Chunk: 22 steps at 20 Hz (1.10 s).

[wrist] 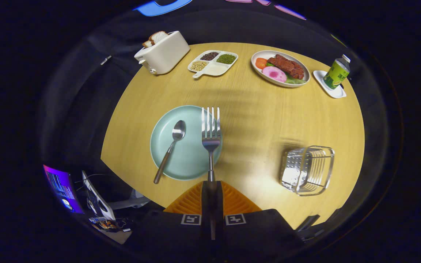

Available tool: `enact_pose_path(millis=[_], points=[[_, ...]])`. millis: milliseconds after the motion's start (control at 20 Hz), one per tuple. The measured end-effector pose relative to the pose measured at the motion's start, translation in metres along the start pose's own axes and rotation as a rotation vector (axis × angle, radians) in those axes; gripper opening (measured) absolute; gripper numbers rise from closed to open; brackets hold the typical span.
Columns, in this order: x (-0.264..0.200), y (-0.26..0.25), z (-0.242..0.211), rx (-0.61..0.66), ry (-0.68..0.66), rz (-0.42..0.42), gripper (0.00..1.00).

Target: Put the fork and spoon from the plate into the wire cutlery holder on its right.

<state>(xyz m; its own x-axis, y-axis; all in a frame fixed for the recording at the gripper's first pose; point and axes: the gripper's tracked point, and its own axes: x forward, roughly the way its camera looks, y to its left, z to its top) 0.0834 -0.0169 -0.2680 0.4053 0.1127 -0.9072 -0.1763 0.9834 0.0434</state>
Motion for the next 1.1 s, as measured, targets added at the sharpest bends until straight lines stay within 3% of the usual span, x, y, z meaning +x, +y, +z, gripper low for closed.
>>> enact_pose_path(millis=[200, 400, 850, 1100], points=[[-0.035, -0.062, -0.022, -0.061, 0.092, -0.064, 0.09], [-0.052, -0.11, -0.034, -0.039, 0.167, -0.1, 0.09], [-0.02, -0.164, -0.067, -0.154, 0.489, -0.154, 0.09], [-0.005, -0.169, -0.06, -0.116, 0.582, -0.148, 0.09]])
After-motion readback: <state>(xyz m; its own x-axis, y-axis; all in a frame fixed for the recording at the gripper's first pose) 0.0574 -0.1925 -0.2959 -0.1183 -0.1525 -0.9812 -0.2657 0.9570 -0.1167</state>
